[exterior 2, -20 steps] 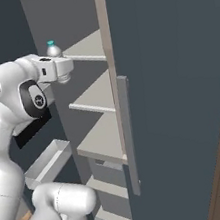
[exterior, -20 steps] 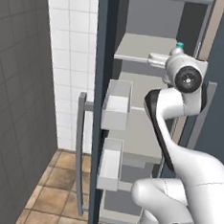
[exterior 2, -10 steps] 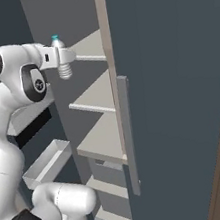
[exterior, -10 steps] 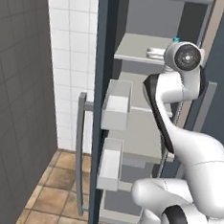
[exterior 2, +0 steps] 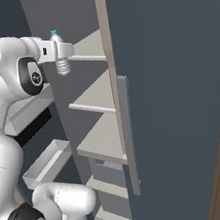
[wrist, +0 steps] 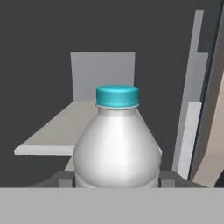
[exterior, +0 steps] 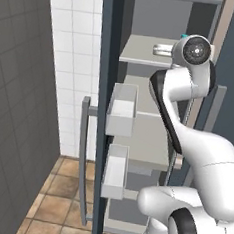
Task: Take the bottled waters from the counter and place them in the freezer to freeze. Close the freezer door after placing the bottles.
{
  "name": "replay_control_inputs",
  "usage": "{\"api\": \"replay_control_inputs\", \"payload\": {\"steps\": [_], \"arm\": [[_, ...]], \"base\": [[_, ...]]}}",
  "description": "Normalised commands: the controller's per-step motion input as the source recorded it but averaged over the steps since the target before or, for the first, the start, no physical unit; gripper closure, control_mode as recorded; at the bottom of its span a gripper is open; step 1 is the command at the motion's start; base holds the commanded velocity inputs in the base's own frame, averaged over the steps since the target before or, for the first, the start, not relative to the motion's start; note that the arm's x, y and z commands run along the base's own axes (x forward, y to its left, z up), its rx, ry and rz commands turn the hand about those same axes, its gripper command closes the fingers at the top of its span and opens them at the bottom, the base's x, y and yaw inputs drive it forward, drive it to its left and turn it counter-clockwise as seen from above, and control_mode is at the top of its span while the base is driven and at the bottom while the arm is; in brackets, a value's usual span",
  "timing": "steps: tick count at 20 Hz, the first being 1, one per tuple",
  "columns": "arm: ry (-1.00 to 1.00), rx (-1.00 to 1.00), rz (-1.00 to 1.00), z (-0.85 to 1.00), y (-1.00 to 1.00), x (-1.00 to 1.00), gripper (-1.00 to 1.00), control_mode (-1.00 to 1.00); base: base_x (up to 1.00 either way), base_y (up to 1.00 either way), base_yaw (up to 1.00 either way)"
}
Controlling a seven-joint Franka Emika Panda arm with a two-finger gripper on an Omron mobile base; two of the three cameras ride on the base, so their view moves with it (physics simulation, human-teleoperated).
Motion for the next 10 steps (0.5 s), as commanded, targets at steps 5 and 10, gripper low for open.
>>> {"api": "replay_control_inputs", "payload": {"steps": [5, 10], "arm": [[-0.03, 0.0, 0.02, 0.0, -0.08, 0.38, 1.0, -1.0], [0.0, 0.0, 0.04, 0.11, -0.06, 0.51, 1.0, -1.0]], "base": [[0.0, 0.0, 0.0], [0.0, 0.0, 0.0]]}}
